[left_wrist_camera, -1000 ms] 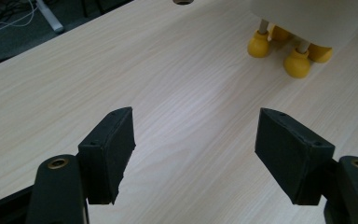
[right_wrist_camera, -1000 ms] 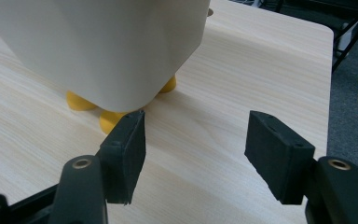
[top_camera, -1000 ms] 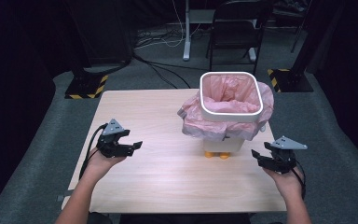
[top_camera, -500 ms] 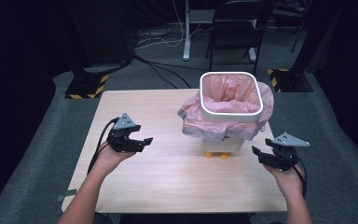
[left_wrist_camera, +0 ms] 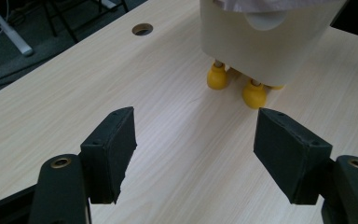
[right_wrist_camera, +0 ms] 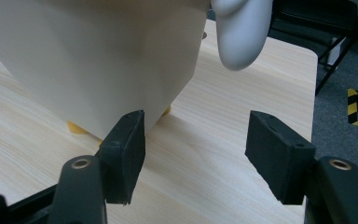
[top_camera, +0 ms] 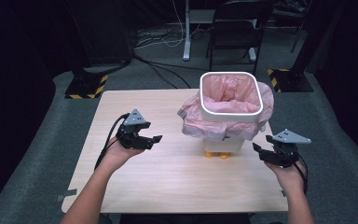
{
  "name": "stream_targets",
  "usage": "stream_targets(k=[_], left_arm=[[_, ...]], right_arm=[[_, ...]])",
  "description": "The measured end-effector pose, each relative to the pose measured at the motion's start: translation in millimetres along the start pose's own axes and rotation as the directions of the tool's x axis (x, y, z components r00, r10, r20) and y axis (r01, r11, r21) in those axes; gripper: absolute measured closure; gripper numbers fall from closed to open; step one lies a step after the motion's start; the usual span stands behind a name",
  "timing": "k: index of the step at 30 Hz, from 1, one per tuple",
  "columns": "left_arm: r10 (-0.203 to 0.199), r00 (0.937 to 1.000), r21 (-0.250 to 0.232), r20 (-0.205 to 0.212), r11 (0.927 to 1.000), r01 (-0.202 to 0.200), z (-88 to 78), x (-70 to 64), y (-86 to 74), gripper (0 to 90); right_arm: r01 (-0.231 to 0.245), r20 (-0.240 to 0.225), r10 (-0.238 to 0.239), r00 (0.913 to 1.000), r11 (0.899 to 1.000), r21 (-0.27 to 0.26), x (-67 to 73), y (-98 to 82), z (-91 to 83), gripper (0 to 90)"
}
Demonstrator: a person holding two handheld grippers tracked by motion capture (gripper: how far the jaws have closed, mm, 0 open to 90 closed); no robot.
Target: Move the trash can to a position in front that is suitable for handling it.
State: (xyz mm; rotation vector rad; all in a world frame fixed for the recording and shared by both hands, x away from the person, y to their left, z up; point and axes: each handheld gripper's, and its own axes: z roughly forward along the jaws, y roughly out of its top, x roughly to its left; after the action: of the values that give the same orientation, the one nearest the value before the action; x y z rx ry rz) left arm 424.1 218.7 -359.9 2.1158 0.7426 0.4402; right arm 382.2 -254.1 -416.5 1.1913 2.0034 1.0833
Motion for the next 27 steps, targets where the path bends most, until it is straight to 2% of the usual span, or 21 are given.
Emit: stream_targets(k=[15, 27], left_arm=[[0.020, 0.9987, -0.021, 0.046, 0.9996, -0.019, 15.8, -14.2, 20.7, 29.7], [0.031, 0.9965, -0.028, 0.077, 0.9992, -0.029, 29.8, -24.4, 30.4, 29.8]], right_arm=[[0.007, 0.001, -0.007, 1.0000, 1.000, -0.012, -5.2, 12.1, -2.9, 37.7], [0.032, 0.010, -0.032, 0.9994, 0.999, -0.007, -5.3, 22.5, -3.9, 38.9]])
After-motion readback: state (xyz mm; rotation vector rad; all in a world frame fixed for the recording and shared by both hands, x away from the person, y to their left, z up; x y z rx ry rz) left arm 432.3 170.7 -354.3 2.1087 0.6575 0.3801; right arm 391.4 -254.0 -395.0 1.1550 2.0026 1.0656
